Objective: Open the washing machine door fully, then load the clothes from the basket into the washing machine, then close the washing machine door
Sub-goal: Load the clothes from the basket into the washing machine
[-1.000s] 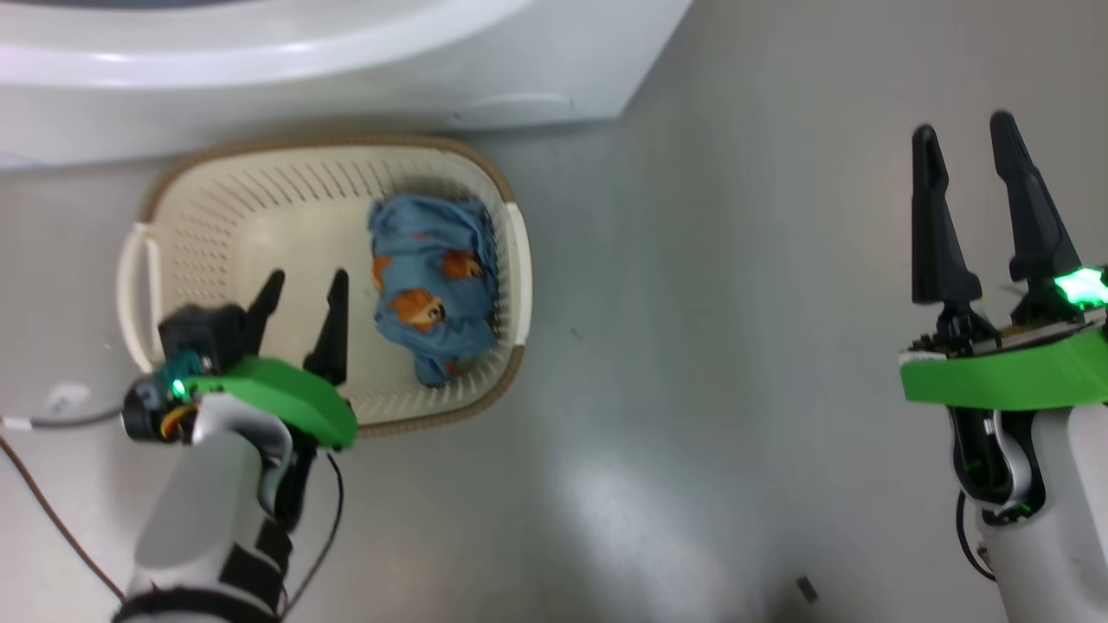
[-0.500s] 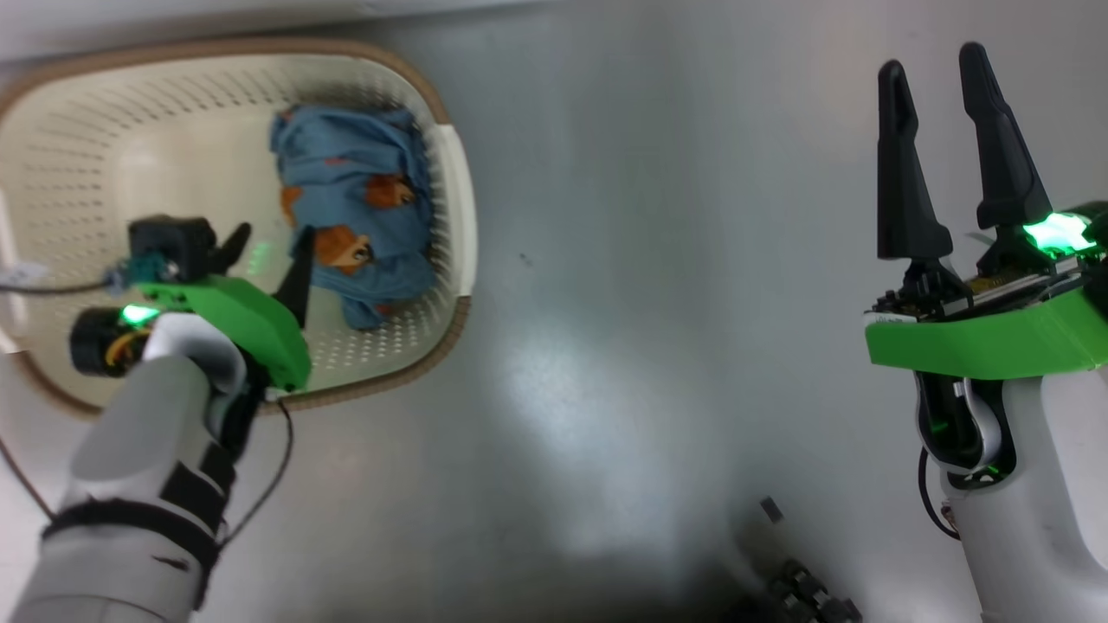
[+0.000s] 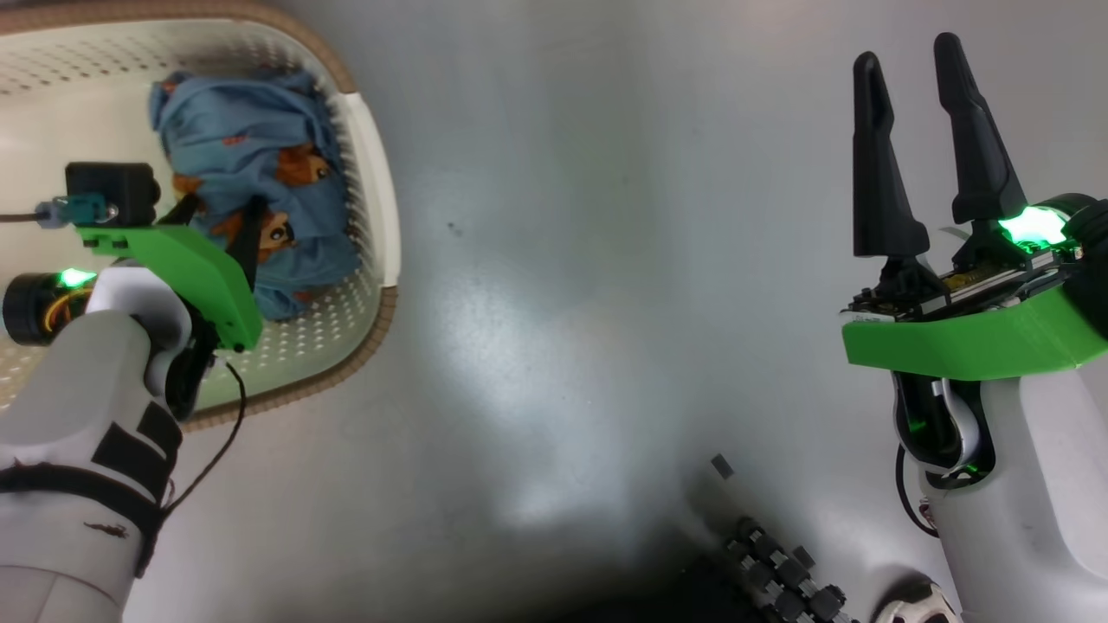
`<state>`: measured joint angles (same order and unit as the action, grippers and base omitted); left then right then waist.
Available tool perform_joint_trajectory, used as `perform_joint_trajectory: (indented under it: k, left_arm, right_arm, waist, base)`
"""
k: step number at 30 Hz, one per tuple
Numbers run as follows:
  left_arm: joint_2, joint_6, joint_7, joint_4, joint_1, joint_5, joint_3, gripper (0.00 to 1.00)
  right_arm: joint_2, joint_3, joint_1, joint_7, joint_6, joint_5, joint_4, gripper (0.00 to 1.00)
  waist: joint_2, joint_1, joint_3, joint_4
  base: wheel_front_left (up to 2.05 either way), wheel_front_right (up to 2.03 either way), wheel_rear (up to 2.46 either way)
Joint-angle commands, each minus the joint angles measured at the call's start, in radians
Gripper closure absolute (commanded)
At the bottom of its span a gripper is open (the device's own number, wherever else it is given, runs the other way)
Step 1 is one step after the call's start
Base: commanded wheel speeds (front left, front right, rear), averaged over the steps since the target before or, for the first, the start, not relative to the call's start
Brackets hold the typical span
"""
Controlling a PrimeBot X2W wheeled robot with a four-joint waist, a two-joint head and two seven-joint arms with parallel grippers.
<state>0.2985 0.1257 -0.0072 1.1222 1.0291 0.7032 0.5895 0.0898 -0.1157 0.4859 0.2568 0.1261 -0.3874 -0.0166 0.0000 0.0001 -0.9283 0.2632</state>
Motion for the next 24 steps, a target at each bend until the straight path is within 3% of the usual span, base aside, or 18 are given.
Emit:
perform_joint_trajectory:
  k: [1,7,8,10,24]
  left_arm:
    - [0.034,0.005,0.002,-0.015,-0.004,0.008,-0.007,0.00]
    - [0.063,0.005,0.021,-0.030,0.020,0.086,0.064,0.00]
    - [0.066,0.005,0.019,-0.034,0.023,0.096,0.075,0.51]
    - [0.072,0.005,0.018,-0.038,0.026,0.115,0.096,1.00]
    - [0.055,0.005,-0.109,-0.051,-0.003,0.266,0.192,1.00]
  right_arm:
    - [-0.004,-0.017,-0.017,0.005,0.005,-0.021,-0.025,0.00]
    - [-0.013,-0.026,-0.015,0.005,0.005,-0.024,-0.029,0.00]
    - [-0.014,-0.027,-0.016,0.005,0.005,-0.024,-0.029,0.00]
    - [-0.015,-0.027,-0.017,0.005,0.005,-0.024,-0.028,0.00]
    - [0.001,-0.008,-0.021,0.005,0.005,-0.013,-0.021,0.00]
  waist:
    - [0.0000,-0.0001,-0.013,0.015]
    - [0.0000,-0.0001,-0.027,0.037]
    - [0.0000,-0.0001,-0.027,0.039]
    - [0.0000,-0.0001,-0.027,0.042]
    - [0.0000,-0.0001,0.068,0.004]
  base:
    - [0.00,0.00,0.00]
    - [0.00,0.00,0.00]
    - [0.00,0.00,0.00]
    - [0.00,0.00,0.00]
    - [0.00,0.00,0.00]
